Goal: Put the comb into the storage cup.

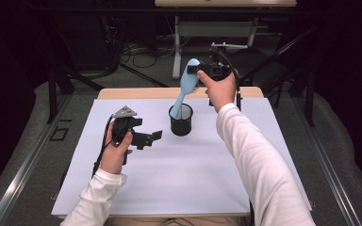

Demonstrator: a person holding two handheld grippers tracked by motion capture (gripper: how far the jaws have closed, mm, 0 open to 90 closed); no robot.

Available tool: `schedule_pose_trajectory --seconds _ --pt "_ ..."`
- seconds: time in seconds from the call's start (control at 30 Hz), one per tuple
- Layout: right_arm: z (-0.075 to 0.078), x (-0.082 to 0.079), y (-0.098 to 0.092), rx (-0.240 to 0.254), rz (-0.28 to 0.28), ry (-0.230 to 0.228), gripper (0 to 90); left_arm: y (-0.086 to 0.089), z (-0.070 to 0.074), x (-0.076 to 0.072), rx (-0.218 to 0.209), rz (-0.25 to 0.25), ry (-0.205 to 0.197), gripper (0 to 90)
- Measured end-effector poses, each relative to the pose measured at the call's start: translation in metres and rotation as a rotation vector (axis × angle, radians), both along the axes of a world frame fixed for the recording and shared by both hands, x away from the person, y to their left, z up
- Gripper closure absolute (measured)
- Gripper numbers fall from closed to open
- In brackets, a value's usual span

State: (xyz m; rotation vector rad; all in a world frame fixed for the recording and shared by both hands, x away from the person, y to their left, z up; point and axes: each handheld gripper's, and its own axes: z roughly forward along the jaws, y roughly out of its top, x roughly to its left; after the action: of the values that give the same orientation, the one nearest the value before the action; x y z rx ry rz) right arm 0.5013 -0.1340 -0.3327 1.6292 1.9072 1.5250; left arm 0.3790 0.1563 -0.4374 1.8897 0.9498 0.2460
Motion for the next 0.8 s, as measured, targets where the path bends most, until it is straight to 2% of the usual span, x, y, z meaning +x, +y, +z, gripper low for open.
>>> schedule_pose_trajectory --seconds 0.47,0.8 --pt "-0.009 0.002 0.000 -0.039 -0.008 -0.006 51.2 0.001 -0.001 0.001 0.001 -0.002 0.003 0.4" --pt "-0.023 0.004 0.003 -0.052 -0.008 0.007 51.2 0.001 -0.001 0.001 0.003 -0.005 0.005 0.4"
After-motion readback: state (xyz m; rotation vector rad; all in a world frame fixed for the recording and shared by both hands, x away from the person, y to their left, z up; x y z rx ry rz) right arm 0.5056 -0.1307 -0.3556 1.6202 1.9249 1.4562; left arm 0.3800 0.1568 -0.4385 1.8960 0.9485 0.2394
